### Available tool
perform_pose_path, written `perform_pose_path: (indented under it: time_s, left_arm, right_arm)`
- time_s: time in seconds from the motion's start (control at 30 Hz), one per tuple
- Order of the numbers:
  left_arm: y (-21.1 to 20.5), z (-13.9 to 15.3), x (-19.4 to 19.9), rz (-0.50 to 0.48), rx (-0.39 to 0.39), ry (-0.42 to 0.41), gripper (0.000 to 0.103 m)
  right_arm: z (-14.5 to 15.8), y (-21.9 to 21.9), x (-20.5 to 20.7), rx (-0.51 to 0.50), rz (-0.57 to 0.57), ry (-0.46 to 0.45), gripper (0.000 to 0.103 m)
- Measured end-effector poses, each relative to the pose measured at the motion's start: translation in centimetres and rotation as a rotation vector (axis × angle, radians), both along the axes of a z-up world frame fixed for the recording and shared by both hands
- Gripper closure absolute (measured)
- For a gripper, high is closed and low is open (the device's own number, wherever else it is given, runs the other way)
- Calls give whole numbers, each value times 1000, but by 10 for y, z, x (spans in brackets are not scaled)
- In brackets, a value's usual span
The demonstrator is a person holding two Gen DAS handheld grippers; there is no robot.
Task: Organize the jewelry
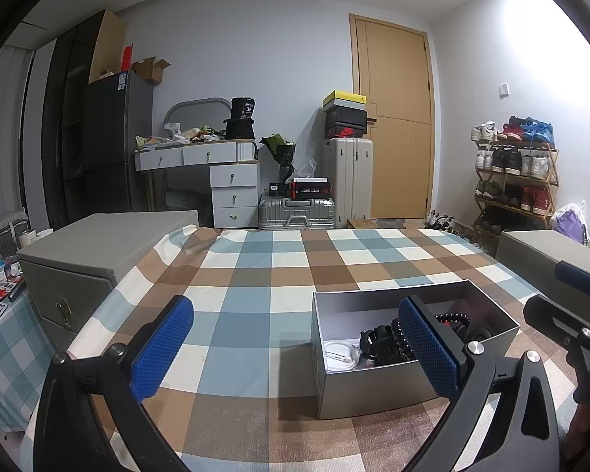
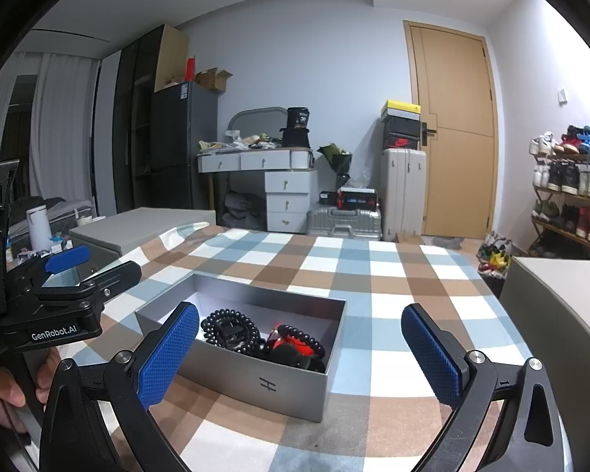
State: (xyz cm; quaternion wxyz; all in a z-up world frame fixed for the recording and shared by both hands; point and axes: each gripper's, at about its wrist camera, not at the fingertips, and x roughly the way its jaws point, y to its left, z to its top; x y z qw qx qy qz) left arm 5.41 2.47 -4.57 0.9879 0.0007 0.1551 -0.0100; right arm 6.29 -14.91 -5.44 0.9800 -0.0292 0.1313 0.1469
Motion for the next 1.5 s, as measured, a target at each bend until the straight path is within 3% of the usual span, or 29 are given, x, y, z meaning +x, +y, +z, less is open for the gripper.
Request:
perform_pose_path:
  time_s: [1.5]
  left_arm:
    - [-3,2,2,-12,6,8,1]
  right_arm:
    - [0,4,-1,-4,11,3,0]
